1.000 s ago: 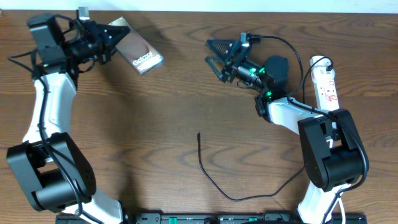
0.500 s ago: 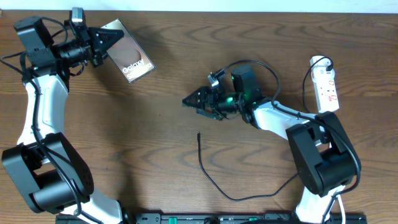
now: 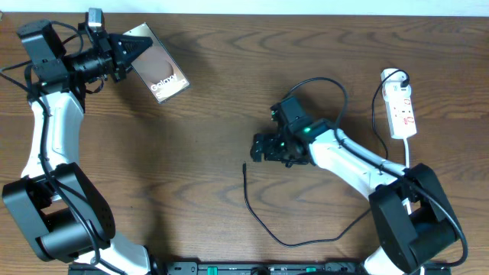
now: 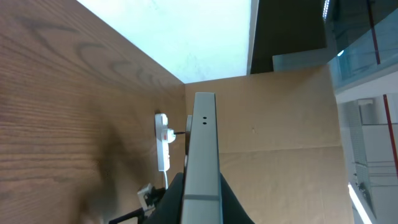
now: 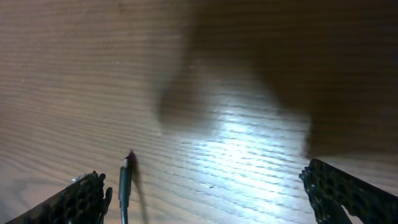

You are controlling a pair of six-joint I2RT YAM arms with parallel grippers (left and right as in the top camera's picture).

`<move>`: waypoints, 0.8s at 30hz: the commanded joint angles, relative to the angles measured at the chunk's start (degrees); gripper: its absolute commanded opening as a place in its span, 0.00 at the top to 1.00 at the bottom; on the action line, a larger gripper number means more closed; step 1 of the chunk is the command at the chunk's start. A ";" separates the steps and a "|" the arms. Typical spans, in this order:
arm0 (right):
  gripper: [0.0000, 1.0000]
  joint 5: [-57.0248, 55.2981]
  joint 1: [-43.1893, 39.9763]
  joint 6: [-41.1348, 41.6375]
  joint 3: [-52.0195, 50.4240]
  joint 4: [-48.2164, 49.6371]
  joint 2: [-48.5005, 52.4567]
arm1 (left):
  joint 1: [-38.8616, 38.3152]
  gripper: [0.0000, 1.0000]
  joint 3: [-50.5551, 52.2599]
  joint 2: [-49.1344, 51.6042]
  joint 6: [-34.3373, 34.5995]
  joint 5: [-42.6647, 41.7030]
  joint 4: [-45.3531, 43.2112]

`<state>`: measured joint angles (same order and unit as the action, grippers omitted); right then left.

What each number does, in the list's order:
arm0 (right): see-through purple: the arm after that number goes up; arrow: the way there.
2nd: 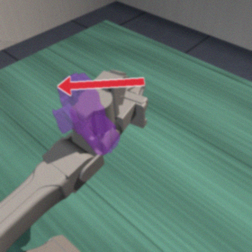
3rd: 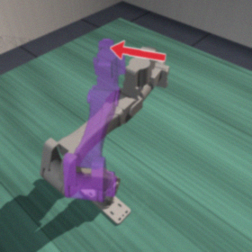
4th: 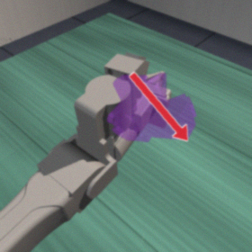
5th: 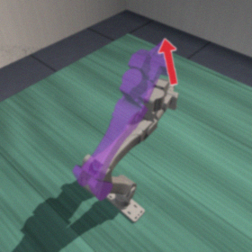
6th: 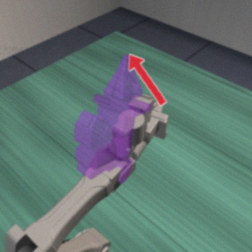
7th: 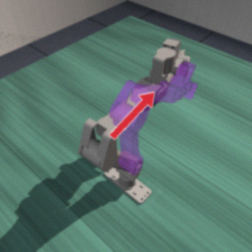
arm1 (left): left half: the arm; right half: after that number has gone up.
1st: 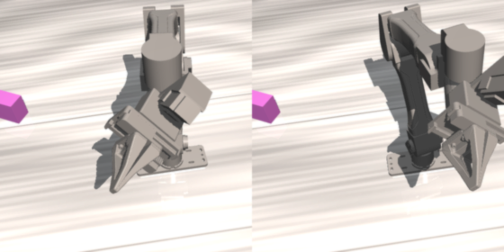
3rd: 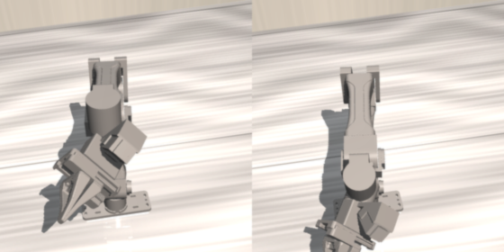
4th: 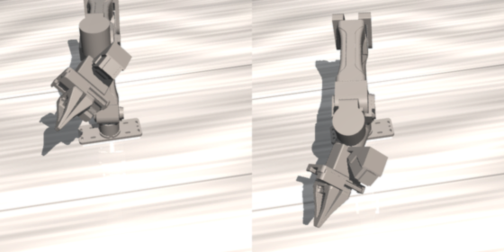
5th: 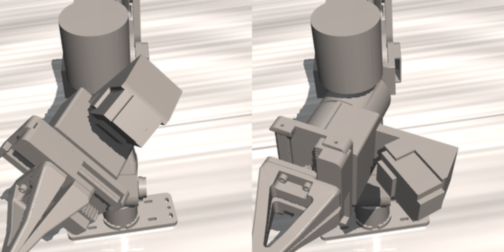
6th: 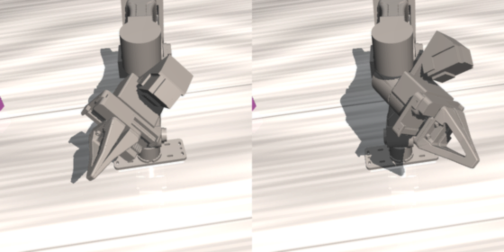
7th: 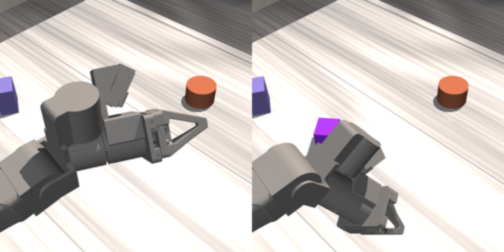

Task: Plug charger to phone and switch on socket
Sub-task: 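Move the right gripper down to the black cable's loose end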

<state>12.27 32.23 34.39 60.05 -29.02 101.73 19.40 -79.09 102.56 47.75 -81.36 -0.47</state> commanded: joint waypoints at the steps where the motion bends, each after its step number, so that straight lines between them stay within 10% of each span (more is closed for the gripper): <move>1: 0.01 -2.01 2.64 3.93 0.92 1.05 -0.46 | 0.31 0.93 -0.85 -0.63 -0.61 -2.43 -0.48; 24: 0.12 -19.63 16.20 20.02 0.92 -1.90 -0.44 | 0.28 0.93 -0.83 -0.63 -0.59 -2.45 -0.46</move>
<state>-5.26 48.34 53.01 60.10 -30.70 101.73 19.40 -79.09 102.56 47.75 -81.38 -0.47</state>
